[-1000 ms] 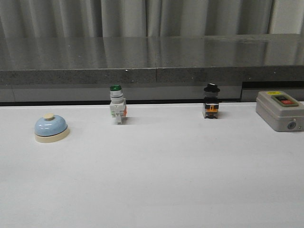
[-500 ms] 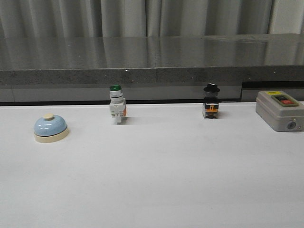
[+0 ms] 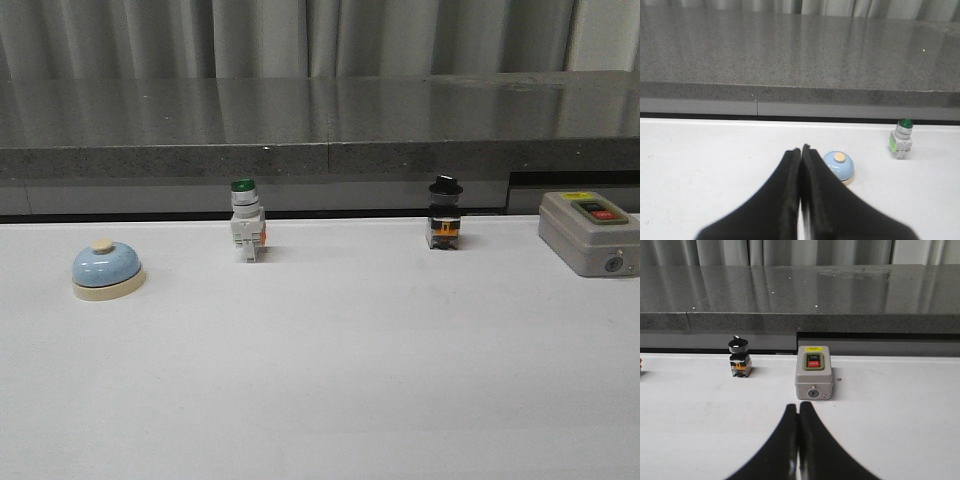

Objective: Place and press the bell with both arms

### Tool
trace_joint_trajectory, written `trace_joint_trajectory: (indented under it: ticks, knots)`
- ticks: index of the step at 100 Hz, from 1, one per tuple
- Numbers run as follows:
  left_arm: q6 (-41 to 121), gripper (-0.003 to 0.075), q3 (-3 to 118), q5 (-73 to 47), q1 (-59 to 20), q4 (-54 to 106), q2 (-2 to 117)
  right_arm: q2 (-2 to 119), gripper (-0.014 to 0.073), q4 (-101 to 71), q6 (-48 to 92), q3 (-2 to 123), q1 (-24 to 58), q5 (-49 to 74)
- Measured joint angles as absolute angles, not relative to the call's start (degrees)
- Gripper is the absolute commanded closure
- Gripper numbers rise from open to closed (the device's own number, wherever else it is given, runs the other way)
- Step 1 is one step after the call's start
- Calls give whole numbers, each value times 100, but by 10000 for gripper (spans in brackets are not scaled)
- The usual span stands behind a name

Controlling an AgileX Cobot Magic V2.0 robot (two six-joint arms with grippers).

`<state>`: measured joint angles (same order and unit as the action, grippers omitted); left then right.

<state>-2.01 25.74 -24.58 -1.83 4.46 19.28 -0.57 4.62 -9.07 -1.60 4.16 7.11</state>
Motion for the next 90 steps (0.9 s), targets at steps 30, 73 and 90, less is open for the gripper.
trace_joint_trajectory:
  ticks: [30,73,90]
  knots:
    - [94,722,3809,-2776,-183,457,4112,-57,662,462,-907,-160,416,711]
    - [193,99,5284,-2871,-576,457,7266,-57,662,462,-907,-160,416,711]
    - [193,113,5954,-2871,-1046,457,8466,-57,662,462,-907,-160,416,711]
